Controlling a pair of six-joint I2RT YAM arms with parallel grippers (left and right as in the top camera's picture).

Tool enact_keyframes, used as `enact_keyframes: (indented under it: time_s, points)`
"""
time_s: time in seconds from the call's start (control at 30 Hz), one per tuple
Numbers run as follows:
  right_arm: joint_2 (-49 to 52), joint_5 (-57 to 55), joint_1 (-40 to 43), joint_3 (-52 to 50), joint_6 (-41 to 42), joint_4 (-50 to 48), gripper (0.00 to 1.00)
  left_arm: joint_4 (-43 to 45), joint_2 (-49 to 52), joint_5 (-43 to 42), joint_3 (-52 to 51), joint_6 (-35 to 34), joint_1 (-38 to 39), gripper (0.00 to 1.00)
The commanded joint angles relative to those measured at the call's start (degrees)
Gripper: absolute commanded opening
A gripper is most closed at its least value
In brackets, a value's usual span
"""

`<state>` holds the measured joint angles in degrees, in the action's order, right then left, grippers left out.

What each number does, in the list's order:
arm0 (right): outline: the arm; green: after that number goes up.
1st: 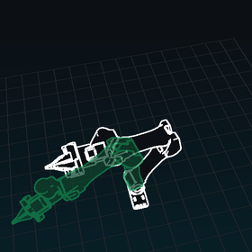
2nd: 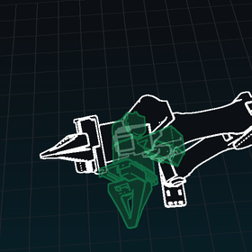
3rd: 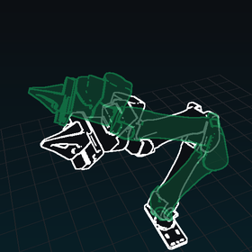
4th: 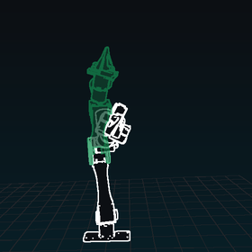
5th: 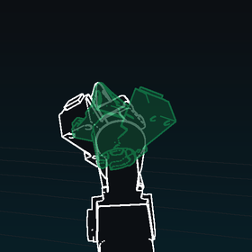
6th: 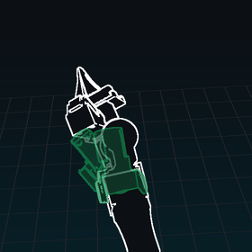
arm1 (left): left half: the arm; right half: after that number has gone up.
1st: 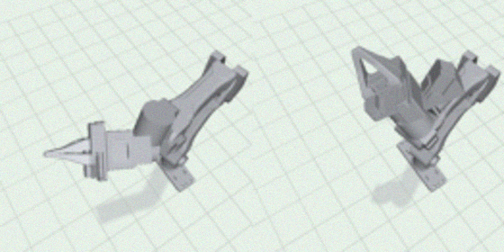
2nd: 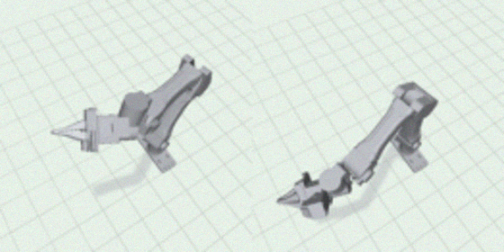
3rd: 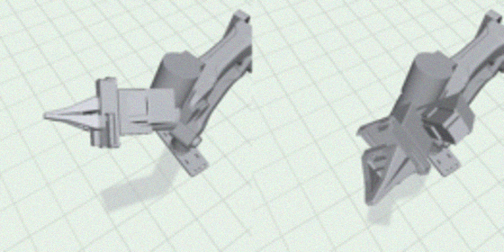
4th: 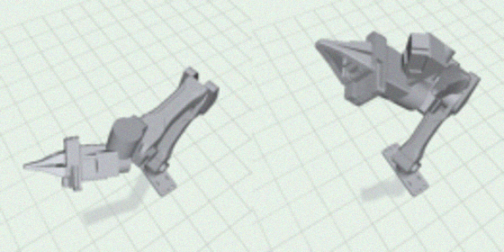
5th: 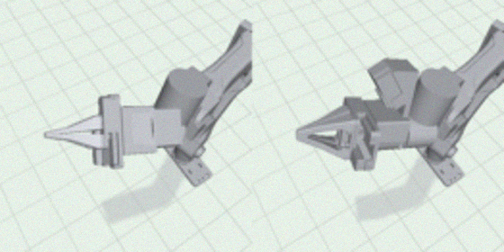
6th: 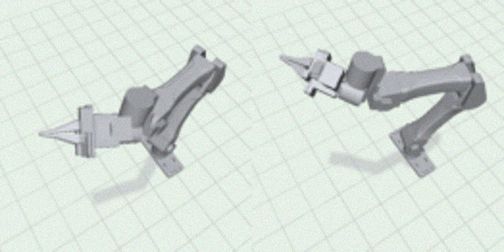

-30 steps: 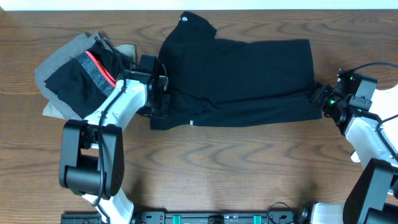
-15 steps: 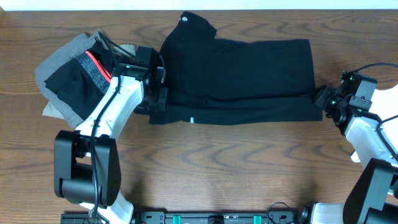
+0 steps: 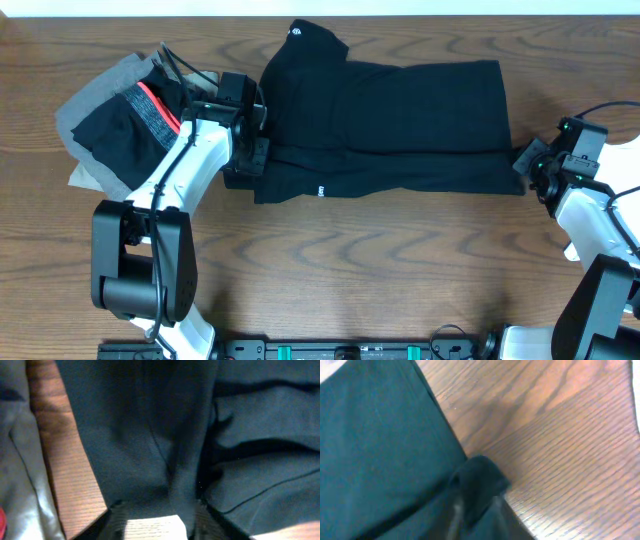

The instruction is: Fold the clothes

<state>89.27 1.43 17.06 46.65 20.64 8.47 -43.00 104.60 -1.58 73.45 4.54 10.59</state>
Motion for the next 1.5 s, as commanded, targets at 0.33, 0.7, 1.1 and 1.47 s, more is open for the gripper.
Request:
enact_keyframes:
  time_s: [0.33, 0.7, 1.1, 1.47]
  points:
    - [0.33, -0.79, 0.28, 0.87, -1.64, 4.94, 0.65, -1.75, 0.31, -0.9, 0.68, -0.52, -0.33, 0.64]
    - [3.19, 0.35, 0.7, 0.81, -0.94, 16.46, 0.54, -3.19, 0.37, -8.55, -0.83, -3.37, -0.33, 0.65]
    - [3.37, -2.12, 0.79, 0.22, -1.86, 9.44, 0.04, -1.7, 5.14, -10.01, -3.76, -3.76, -0.22, 0.33]
    - [3.26, -2.05, 1.31, 0.33, -5.97, 11.93, 0.36, -1.77, 7.87, -11.28, -3.8, -3.76, -0.24, 0.06]
